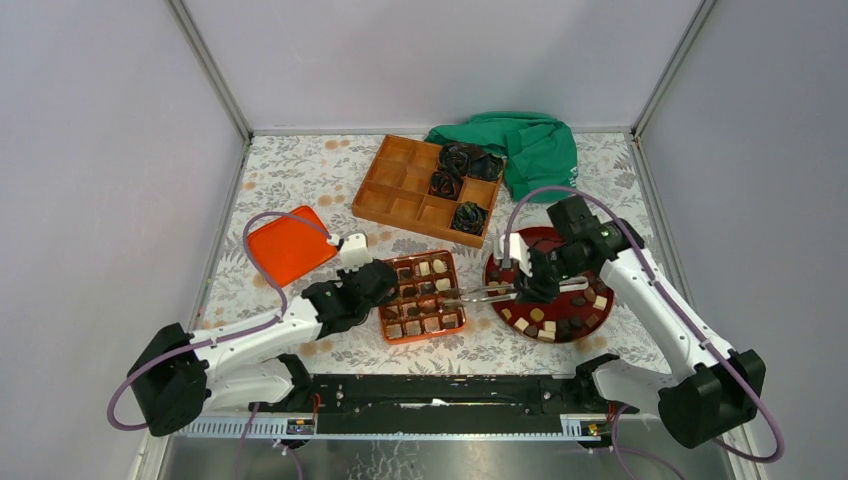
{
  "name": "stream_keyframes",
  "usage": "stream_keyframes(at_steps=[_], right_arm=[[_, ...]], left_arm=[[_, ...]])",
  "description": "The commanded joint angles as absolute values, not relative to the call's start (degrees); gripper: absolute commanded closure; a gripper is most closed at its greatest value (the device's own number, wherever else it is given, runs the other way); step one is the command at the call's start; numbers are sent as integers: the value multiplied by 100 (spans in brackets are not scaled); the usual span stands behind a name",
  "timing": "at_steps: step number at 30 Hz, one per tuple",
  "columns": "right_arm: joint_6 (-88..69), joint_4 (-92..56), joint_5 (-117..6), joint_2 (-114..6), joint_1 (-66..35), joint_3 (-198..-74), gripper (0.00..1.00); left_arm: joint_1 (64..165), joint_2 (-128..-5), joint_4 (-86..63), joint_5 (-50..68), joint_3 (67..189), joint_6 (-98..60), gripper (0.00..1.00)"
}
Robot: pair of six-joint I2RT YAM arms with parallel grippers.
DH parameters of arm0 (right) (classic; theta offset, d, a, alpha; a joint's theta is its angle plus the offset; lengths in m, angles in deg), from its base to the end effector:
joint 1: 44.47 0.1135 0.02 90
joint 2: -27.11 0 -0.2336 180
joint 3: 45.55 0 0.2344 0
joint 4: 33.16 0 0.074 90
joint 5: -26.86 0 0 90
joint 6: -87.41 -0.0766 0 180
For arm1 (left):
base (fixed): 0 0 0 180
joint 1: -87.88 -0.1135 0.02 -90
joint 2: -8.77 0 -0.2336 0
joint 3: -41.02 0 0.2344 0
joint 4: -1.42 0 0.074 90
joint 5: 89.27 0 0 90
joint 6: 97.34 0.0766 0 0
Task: Pack the chocolate
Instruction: Place the fake chocolate in the packing box, then pick up the fake chocolate from the plate.
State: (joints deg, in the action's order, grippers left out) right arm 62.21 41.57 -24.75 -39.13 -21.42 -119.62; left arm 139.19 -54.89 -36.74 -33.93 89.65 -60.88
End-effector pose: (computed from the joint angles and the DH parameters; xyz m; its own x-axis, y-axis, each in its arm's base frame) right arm 0.1752 0.1263 0.2359 0.1202 -0.7196 -0.6839 -0.9920 -0.0594 -0.1118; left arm 0.1745 -0.1483 0.1524 -0.6425 -0.2561 -0.7223 -0.1476 0.9662 -0.2113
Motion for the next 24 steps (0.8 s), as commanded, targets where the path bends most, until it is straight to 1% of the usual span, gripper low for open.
stream_keyframes(at_steps=[1,2,5,6,9,11,13,15,17,20,24], right_arm=[[5577,4069,-1784,-3589,-2790,-12121,61],[5391,3986,-1719,-3541,-3066,-12072,61],[4965,3879,-1666,-3427,-3947,-11945,61],[4758,3809,-1835,-3410,-4275,-11898,60],[4363,3753,-2466,-3454,-4759,-11761,60],[4174,3695,-2812,-3497,-4862,-11633,59],[4009,3615,-3067,-3539,-4868,-11503,59],[3864,3506,-3289,-3610,-4869,-11426,58],[3787,3449,-3380,-3709,-4869,-11410,58],[3698,3335,-3456,-3916,-4869,-11437,57],[3637,3278,-3435,-4208,-4868,-11521,57]], left_arm=[[13876,-5388,-3459,-3402,9103,-6327,90],[13868,-5371,-3420,-3354,9078,-6332,89],[13840,-5320,-3359,-3248,8989,-6375,77],[13820,-5306,-3355,-3210,8985,-6362,74],[13787,-5253,-3382,-3145,8997,-6294,62],[13765,-5164,-3440,-3144,9004,-6268,55],[13755,-5015,-3489,-3144,9026,-6221,49],[13754,-4798,-3500,-3117,9013,-6131,40],[13746,-4529,-3416,-2971,9013,-5870,28],[13751,-4022,-3001,-2369,8925,-5237,15],[13746,-3238,-2220,-1524,8598,-4656,3]])
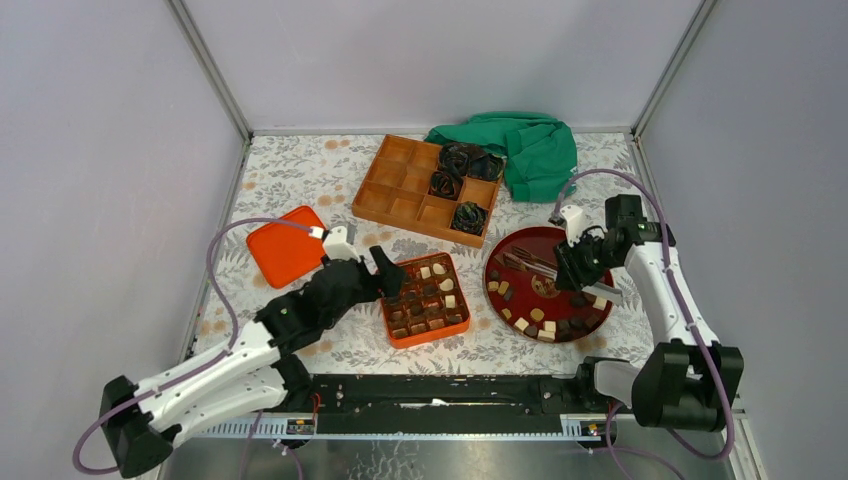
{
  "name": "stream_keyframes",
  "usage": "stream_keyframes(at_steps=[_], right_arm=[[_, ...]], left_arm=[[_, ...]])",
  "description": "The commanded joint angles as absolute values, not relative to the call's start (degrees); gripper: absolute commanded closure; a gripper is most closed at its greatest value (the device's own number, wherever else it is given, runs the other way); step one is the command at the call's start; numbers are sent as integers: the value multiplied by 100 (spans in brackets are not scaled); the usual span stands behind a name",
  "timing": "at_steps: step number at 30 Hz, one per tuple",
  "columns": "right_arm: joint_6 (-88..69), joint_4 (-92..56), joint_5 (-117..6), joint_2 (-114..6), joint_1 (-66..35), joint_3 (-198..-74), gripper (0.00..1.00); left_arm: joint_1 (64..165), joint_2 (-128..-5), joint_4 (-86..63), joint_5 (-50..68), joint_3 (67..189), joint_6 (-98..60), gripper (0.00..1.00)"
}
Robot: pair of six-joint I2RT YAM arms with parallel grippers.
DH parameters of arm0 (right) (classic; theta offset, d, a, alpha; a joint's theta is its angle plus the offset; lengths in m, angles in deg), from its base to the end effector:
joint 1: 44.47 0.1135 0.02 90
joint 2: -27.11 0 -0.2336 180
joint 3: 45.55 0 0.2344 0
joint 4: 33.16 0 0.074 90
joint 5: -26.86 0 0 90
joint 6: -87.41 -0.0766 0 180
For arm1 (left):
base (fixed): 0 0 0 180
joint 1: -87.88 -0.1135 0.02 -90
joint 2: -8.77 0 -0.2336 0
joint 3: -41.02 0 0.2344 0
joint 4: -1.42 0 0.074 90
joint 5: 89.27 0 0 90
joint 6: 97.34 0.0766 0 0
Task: Pack the chocolate
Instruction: Pick up the fake chocolate from the plate.
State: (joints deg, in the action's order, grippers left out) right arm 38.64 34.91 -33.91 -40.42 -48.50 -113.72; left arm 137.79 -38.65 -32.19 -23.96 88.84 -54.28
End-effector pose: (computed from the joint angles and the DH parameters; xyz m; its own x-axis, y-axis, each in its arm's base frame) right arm 0.2212 0.0219 0.2019 -0.6100 -0.5336 -0.5858 -0.7016 0.7074 0.0862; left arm 0.1639 -0.1450 0.2085 -0.5842 -0.3368 -0.7384 0.0632 0.8882 -0.4551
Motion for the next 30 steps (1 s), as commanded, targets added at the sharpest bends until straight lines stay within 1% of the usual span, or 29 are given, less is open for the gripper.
stream_keyframes(at_steps=[1,6,16,21,23,25,30], right_arm=[[3623,3260,-3415,-4244,-4861,-11529,56],[3635,3241,-3383,-4417,-4834,-11540,55],[3540,3053,-3533,-4750,-4561,-11607,54],[3435,2925,-3800,-4935,-4398,-11691,57],[3437,2905,-3840,-4997,-4257,-11713,61],[3442,2925,-3805,-5032,-4202,-11752,66],[3472,3018,-3644,-4838,-4201,-11777,85]], left_arm=[[13746,-3087,-2074,-1384,8464,-4625,2],[13744,-2687,-1704,-1176,8188,-4602,1],[13741,-2926,-1654,-1029,8244,-4582,1],[13742,-2940,-1592,-990,8221,-4597,1],[13739,-2930,-1572,-956,8213,-4582,1],[13743,-2900,-1527,-911,8188,-4555,2],[13744,-2790,-1185,-697,8021,-4572,3]])
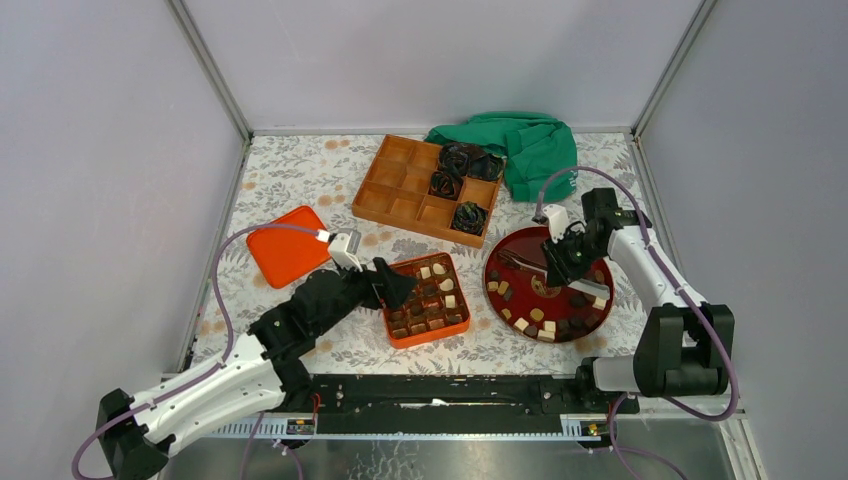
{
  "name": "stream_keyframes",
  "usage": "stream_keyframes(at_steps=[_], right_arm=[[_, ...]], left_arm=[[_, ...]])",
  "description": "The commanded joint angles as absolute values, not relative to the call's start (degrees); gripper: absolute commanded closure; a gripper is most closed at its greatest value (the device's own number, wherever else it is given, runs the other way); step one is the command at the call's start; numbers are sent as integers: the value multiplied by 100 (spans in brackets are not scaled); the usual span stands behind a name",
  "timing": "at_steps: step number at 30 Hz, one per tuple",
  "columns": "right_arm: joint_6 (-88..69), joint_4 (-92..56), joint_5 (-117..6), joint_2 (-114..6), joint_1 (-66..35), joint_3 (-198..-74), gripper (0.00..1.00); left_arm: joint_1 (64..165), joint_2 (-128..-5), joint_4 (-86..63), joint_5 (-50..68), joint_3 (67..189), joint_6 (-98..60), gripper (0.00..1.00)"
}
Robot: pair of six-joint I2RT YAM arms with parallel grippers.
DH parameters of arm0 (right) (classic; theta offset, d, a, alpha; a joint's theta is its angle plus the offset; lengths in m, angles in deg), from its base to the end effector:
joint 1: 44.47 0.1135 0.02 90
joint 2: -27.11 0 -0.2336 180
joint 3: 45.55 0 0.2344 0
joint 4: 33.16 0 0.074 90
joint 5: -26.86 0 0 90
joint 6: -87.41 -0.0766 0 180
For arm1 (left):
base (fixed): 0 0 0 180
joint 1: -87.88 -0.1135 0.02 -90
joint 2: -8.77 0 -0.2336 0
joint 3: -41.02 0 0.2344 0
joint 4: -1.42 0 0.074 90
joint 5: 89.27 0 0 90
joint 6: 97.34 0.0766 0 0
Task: Pack the chocolate
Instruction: Pick up the fake chocolate from the plate, then place the fake chocolate in the packing box.
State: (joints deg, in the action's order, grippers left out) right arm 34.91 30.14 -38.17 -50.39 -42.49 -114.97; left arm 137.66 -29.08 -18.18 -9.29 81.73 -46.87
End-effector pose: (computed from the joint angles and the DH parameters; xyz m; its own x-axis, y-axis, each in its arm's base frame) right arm 0.2460 0.0409 0.1727 -0.6503 -0.5747 -0.4968 -0.7083 0.6951 0.1230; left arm 0.1476 -0.1538 0.2255 -0.5536 -0.3161 -0.7705 0.3786 0.7286 -0.5709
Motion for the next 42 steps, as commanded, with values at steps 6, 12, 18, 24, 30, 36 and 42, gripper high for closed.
stream_keyframes(at_steps=[6,12,18,24,30,36,42], right_arm=[[3573,3108,-3940,-4310,-4270,-11692,100],[3921,3522,-3795,-3732,-4297,-11814,100],[5043,4098,-2706,-3368,-4297,-12056,100],[6535,4571,-1633,-3594,-4286,-12158,100],[7874,4991,-1225,-3896,-4113,-12339,100],[8170,5000,-1620,-4093,-3241,-12357,100],[8123,4839,-2038,-4373,-2509,-12306,100]], left_arm=[[13737,-2829,-710,-269,7824,-4654,7],[13732,-2835,-140,112,7614,-4795,7],[13737,-2778,230,386,7510,-4723,7],[13733,-2632,241,405,7432,-4520,7],[13730,-2406,68,124,7293,-4456,7],[13726,-2489,-716,-655,7355,-4695,10],[13720,-2622,-1122,-1084,7518,-4742,10]])
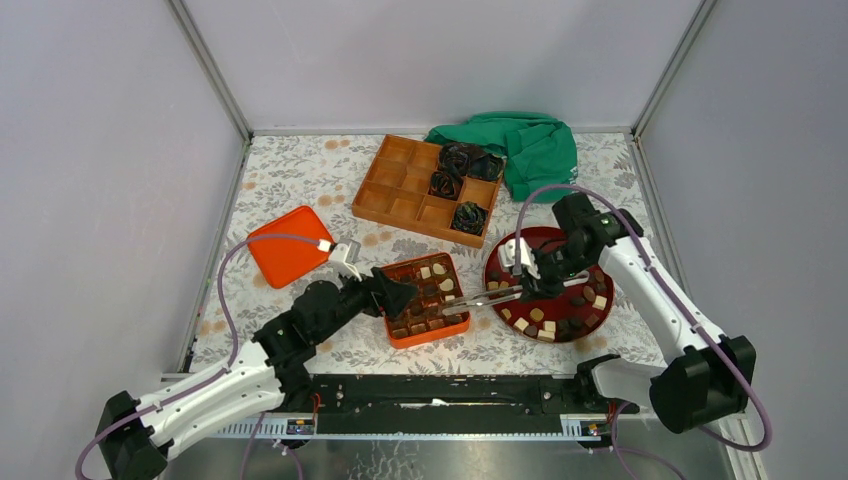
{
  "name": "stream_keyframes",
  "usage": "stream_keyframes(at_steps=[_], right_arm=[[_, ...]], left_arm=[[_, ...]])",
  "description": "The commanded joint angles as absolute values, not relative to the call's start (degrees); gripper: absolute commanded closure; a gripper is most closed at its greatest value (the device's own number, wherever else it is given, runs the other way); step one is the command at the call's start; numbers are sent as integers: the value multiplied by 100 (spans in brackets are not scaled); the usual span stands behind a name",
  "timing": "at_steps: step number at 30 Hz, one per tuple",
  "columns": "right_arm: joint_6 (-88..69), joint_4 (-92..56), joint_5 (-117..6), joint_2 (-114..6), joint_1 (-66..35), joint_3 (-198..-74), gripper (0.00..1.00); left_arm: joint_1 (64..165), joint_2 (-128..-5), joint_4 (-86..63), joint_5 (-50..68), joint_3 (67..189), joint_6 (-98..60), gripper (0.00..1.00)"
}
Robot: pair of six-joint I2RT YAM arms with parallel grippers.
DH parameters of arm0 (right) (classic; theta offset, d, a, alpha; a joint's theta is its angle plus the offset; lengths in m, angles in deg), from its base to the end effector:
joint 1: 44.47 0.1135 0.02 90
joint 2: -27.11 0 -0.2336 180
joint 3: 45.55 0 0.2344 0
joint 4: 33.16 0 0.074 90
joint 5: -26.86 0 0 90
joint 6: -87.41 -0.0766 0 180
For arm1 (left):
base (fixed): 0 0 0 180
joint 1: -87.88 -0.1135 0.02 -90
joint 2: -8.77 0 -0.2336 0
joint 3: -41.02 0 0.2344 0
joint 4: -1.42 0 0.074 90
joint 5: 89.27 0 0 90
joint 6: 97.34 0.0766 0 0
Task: Pack the chocolate
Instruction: Place the fake chocolate in the packing box.
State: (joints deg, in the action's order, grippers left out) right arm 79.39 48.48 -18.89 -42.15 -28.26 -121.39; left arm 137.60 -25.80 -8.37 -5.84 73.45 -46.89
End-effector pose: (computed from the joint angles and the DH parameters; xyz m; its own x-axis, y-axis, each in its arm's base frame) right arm 0.1803 0.1081 0.2343 0.2396 -0.6690 -0.7036 -0.9707 -0.1781 -0.1612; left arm 0.1416 -0.1536 0.2063 -0.5395 -0.3418 -0.7695 0.4435 0.6615 -0.6048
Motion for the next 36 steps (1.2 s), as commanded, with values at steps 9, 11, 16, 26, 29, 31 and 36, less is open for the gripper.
stream_keyframes(at_steps=[9,11,16,26,29,31,36], right_arm=[[7586,4375,-2351,-4748,-1988,-12459,99],[7498,4302,-2394,-4828,-1910,-12478,98],[7297,4179,-2509,-4988,-1748,-12528,94],[6997,4010,-2719,-5197,-1600,-12576,81],[6942,4002,-2703,-5217,-1591,-12593,74],[6927,3995,-2690,-5217,-1582,-12593,70],[6843,4022,-2574,-5191,-1582,-12607,62]], left_arm=[[13722,-2718,-1270,-1241,7545,-4891,10],[13723,-2718,-1279,-1262,7544,-4892,10],[13724,-2720,-1297,-1283,7544,-4892,10],[13728,-2684,-1305,-1289,7521,-4916,10],[13727,-2666,-1305,-1288,7507,-4918,10],[13726,-2656,-1312,-1281,7511,-4926,10],[13723,-2642,-1332,-1272,7519,-4934,10]])
